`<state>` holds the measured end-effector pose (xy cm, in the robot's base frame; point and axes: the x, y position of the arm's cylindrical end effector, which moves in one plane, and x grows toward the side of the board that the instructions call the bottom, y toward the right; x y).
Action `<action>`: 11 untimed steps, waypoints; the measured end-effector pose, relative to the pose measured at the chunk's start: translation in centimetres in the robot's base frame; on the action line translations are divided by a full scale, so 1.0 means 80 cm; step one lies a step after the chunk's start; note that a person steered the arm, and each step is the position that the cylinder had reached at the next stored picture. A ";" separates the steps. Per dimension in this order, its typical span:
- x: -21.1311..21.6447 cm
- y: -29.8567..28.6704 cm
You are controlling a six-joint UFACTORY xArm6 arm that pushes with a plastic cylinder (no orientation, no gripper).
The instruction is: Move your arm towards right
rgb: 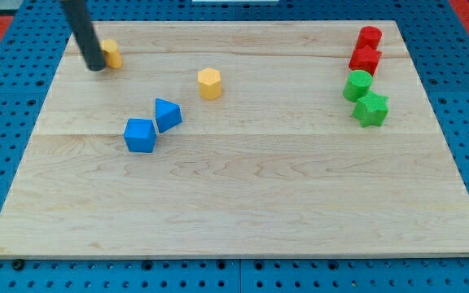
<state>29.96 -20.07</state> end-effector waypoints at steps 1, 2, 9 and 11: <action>-0.003 0.016; -0.034 0.013; -0.045 0.346; -0.062 0.373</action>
